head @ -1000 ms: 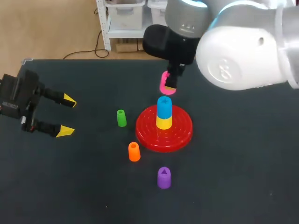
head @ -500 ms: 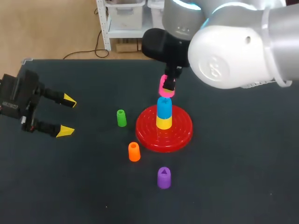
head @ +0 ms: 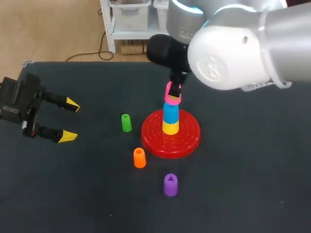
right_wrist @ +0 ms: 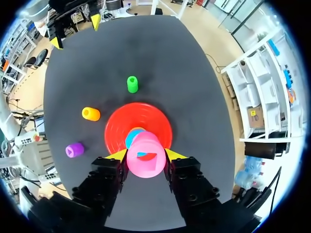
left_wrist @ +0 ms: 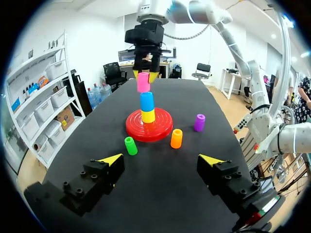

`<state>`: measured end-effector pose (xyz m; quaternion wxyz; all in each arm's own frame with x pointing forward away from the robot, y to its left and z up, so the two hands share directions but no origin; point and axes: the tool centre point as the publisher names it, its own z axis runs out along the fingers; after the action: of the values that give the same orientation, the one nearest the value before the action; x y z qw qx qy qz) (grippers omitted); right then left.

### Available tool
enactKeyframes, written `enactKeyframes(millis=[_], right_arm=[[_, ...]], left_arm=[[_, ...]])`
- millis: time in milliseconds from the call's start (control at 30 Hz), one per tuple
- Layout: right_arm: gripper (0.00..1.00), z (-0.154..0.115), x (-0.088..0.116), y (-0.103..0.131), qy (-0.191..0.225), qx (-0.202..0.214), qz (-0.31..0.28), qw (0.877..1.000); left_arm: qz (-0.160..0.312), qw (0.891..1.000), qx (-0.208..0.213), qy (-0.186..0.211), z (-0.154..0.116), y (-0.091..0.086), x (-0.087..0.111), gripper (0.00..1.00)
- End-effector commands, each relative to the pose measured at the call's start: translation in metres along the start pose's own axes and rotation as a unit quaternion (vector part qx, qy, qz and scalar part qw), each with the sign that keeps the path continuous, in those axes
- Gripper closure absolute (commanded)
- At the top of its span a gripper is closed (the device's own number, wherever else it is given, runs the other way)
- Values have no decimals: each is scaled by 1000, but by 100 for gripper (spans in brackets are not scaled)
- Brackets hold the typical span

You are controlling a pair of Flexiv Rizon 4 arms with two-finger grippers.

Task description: Pick up and stack the cylinders on the red base in this order: pink,purple,orange,green

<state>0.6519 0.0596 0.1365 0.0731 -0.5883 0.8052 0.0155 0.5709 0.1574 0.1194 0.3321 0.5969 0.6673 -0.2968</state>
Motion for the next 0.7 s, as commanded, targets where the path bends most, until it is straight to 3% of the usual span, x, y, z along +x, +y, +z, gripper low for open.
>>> enactKeyframes(millis=[33,700], right_arm=[[100,3,-6,-4,6,-4,1,1000],[100,5,0,3,9,-9,9,1000]], left_arm=[[1,1000,-2,-2,0,-1,1,0],[1,1000,-2,-2,0,-1,1,0]])
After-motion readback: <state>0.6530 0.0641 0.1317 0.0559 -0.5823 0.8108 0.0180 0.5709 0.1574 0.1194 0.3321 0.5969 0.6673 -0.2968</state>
